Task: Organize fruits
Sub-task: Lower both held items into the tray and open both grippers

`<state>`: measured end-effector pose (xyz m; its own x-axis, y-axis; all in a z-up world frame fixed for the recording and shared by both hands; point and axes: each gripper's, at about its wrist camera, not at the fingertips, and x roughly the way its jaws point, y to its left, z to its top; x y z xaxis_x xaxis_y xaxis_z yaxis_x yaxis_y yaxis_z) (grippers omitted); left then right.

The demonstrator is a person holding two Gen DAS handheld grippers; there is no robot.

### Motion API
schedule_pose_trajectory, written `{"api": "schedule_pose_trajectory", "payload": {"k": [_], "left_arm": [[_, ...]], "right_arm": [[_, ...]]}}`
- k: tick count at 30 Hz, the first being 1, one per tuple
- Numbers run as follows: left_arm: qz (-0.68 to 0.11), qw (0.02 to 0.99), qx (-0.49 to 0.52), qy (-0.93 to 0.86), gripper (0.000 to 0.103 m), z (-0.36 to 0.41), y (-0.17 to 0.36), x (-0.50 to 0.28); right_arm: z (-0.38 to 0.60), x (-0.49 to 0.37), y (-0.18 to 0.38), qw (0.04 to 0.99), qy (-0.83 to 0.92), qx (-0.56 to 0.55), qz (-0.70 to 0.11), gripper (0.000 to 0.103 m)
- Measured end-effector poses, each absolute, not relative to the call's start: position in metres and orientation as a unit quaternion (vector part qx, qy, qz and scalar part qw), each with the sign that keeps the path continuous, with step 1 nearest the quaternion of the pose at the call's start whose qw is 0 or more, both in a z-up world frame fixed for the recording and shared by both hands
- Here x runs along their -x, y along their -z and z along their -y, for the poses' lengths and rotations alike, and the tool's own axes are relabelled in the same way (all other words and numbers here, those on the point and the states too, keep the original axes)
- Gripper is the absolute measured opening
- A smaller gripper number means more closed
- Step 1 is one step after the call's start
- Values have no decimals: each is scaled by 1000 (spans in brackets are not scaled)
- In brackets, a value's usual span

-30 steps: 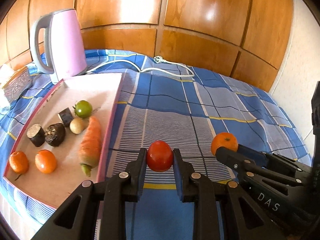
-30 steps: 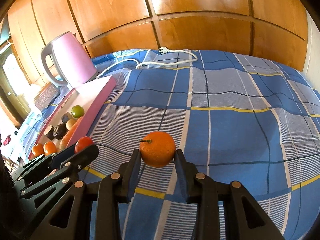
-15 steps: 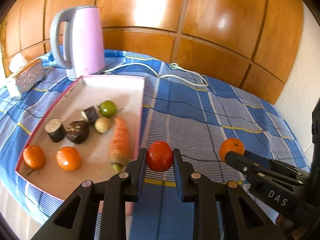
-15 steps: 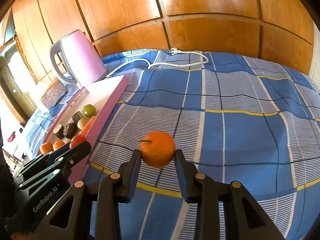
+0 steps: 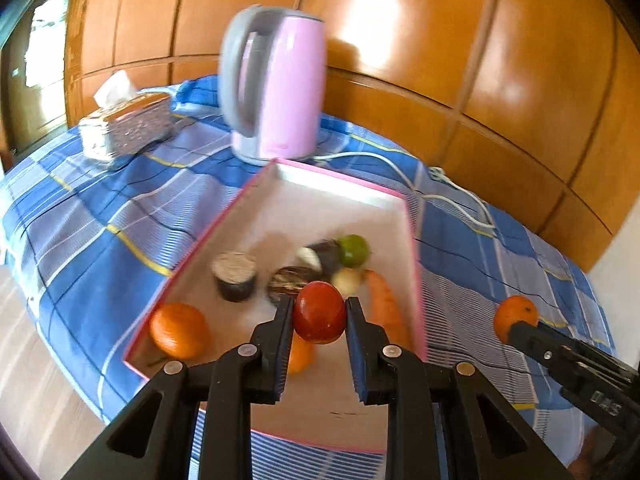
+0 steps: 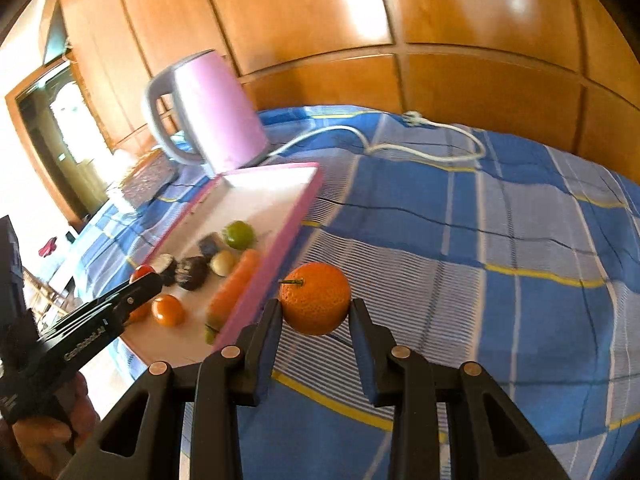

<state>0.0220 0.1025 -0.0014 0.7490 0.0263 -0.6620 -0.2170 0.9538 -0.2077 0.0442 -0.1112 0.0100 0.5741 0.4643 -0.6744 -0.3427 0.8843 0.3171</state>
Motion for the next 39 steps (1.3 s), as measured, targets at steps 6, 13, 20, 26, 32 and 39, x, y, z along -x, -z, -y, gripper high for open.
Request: {"api": "schedule_pose_trajectory", "payload": {"k": [6,13,20,26,32,39], "left_arm": [[-348,920,166,-64,25,-122,5,-25],[-346,921,174,-33,25,-122,6,-22],[-356,921,155,-9,26,-111,15,-22],[-362,921,144,-20,27,-110,21,-21],[-360,923,135,-29,28,-107,21,-20],[-355,927,114,-28,40,-95,19,-16]], "right_arm": [[80,-54,-20,877,-264,-62,-397,35],[51,-67,-28,862,-303,-64,-401,35],[25,-86,-18,833,-328,-95,-436,37],[14,-87,-2,822,-328,-97,-454,37],[21,-84,6,819,-319,-105,-465,37],[30,-79,3,827,-305,-108,-460,37]]}}
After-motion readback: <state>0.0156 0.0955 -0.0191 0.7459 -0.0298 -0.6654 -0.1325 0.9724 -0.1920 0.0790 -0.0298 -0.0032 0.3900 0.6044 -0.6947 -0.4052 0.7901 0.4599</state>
